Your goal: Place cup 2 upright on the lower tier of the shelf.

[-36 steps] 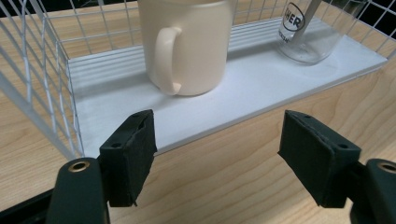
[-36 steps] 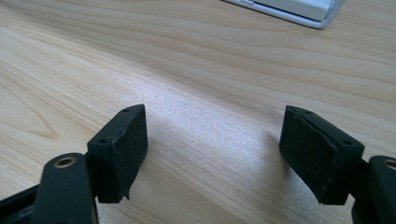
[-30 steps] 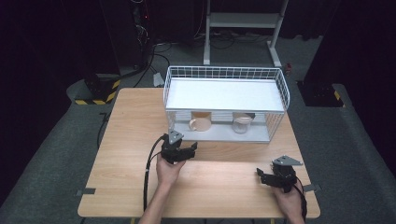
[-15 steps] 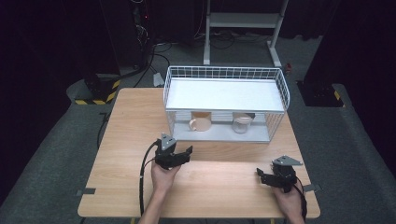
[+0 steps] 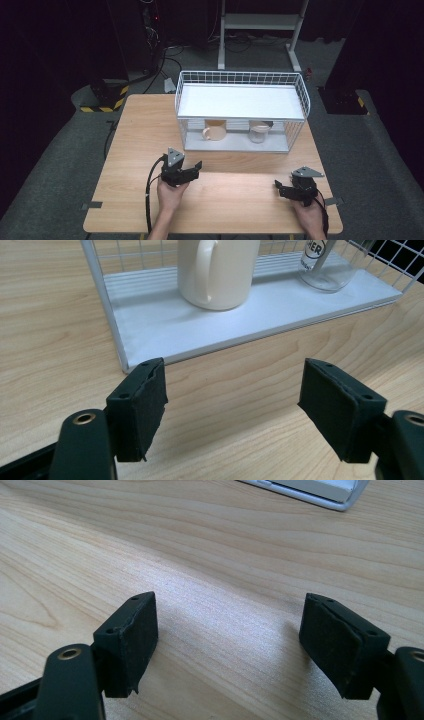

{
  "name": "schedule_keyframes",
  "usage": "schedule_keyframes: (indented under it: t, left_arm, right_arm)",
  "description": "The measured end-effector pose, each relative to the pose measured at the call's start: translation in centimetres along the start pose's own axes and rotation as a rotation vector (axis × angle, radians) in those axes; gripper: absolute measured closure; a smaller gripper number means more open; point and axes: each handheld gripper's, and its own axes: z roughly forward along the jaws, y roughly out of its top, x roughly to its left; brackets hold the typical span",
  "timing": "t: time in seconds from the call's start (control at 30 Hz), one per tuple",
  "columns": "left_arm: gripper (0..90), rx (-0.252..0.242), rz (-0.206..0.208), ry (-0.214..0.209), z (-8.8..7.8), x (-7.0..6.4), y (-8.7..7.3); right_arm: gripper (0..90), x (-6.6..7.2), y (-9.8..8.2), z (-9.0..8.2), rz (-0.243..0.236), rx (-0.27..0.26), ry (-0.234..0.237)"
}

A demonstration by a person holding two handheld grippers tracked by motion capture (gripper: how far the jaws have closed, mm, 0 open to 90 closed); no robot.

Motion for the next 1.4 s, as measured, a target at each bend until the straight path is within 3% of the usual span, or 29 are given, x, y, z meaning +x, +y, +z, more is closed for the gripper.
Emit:
schedule_keyframes:
  t: [0.17,0.3,0.63,1.3,1.4]
  left_arm:
    - [26.9,-0.005,-0.008,-0.011,-0.4,0.2,-0.7]
    - [26.7,0.005,0.006,0.006,-0.7,0.3,-1.2]
    - [26.2,0.018,-0.017,0.035,-1.6,1.4,-2.4]
    - [26.1,0.093,-0.018,0.144,-1.3,3.0,-4.6]
    - [26.1,0.11,-0.004,0.17,-1.2,3.2,-4.8]
  right_arm:
    - [24.0,0.0,0.0,0.0,0.0,0.0,0.0]
    - [24.0,0.0,0.0,0.0,0.0,0.0,0.0]
    - [24.0,0.0,0.0,0.0,0.0,0.0,0.0]
    - [24.0,0.0,0.0,0.0,0.0,0.0,0.0]
    - [24.0,0.0,0.0,0.0,0.0,0.0,0.0]
